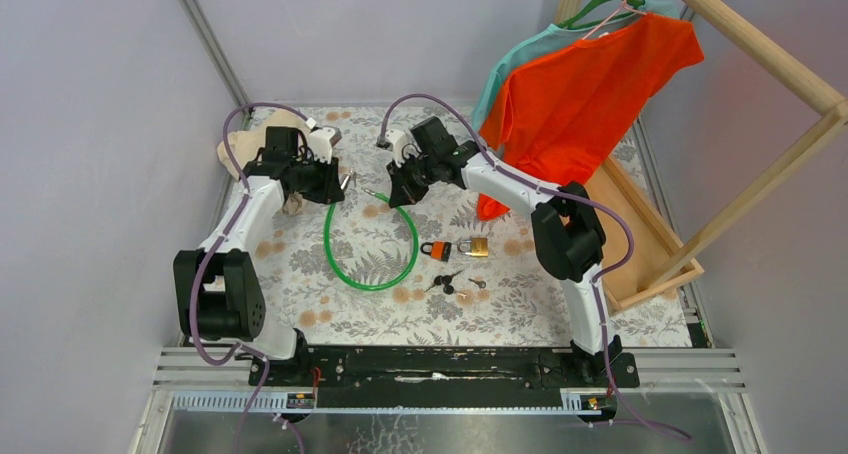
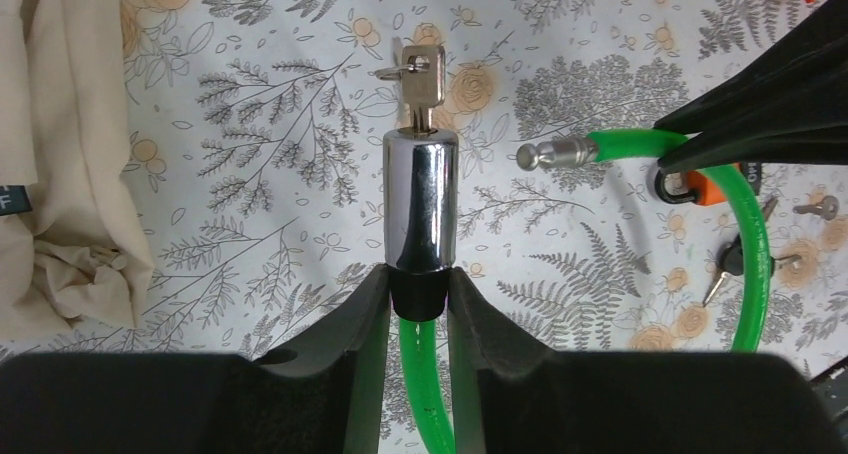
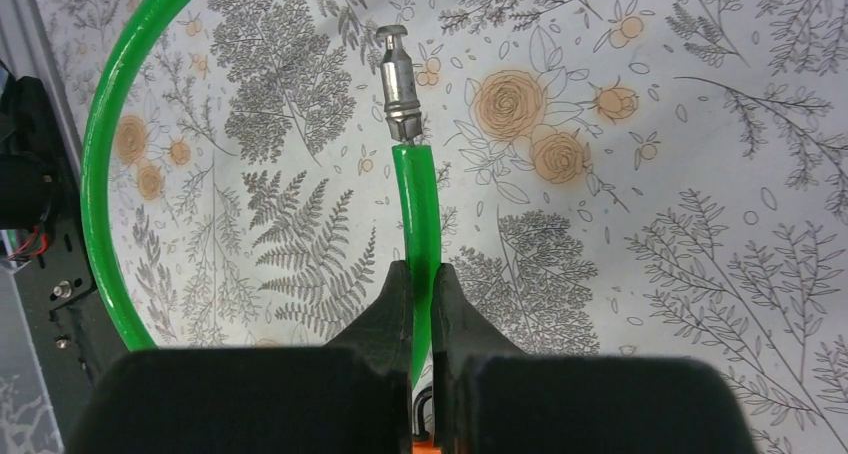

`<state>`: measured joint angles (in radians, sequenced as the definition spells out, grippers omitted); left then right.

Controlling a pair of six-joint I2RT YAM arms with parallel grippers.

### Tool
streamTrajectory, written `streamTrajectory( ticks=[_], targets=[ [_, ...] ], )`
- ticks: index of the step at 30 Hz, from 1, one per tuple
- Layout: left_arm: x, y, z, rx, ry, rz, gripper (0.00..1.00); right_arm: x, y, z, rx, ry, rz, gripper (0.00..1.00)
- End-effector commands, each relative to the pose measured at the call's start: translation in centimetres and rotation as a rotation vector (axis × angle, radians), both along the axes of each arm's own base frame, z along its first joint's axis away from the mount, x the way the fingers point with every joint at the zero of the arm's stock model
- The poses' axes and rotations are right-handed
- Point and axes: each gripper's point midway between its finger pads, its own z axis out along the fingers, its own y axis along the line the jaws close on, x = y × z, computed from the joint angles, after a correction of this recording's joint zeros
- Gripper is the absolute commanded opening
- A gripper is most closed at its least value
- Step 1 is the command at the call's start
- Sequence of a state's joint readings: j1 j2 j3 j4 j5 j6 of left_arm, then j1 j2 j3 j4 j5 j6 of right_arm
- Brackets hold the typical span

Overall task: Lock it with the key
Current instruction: Pick up the lock from the center of the board.

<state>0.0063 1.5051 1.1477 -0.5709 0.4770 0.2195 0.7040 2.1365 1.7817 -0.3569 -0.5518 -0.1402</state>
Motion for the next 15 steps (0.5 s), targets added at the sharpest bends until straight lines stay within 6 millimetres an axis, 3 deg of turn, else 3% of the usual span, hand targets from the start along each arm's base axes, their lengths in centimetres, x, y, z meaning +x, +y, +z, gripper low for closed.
streamTrajectory(
  ticks=[1, 15],
  targets=[
    [0.9, -1.7, 2.4, -0.084, -0.099, -0.025, 0.00, -1.8, 1.2, 5.7, 0.138, -0.016, 0.064, 0.00],
    [-0.3, -2.9, 1.8, -0.099, -0.118, -0.054, 0.00, -2.6, 1.1, 5.6, 0.154, 0.000, 0.085, 0.00]
  ],
)
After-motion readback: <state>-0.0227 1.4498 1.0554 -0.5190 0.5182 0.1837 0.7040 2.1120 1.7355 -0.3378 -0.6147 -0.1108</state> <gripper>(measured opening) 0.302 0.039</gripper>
